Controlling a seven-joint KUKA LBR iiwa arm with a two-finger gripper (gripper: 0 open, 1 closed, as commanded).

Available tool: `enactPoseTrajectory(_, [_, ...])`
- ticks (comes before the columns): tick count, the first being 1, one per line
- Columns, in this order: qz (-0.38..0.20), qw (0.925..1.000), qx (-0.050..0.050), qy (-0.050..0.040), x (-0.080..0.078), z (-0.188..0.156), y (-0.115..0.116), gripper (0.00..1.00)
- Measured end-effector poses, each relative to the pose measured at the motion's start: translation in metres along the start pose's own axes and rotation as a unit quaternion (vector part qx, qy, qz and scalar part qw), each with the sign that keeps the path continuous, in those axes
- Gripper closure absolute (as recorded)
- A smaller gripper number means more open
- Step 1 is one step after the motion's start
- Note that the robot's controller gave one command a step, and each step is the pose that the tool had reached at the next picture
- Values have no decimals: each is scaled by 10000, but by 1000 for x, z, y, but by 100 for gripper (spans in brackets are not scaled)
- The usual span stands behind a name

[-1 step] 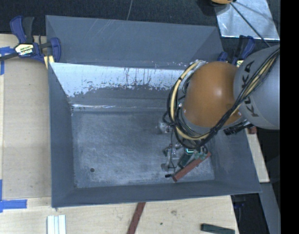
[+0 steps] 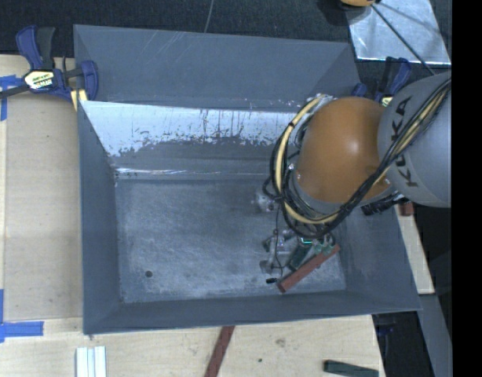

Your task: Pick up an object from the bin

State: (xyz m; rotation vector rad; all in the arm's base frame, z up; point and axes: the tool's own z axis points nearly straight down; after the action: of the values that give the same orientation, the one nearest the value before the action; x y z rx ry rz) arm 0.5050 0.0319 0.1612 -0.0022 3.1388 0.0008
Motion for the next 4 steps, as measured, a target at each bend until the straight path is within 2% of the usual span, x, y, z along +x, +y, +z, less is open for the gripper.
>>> enactPoseTrajectory(1, [-369,9993,-7,-21,-3,19,-21,0])
enactPoseTrajectory(2, [-627,9980,11,-22,-7,74,-46,0])
enactPoseTrajectory(3, [-498,9988,-14,31,-23,85,-81,0])
enactPoseTrajectory(4, [-699,9976,2,-4,-52,79,-102,100])
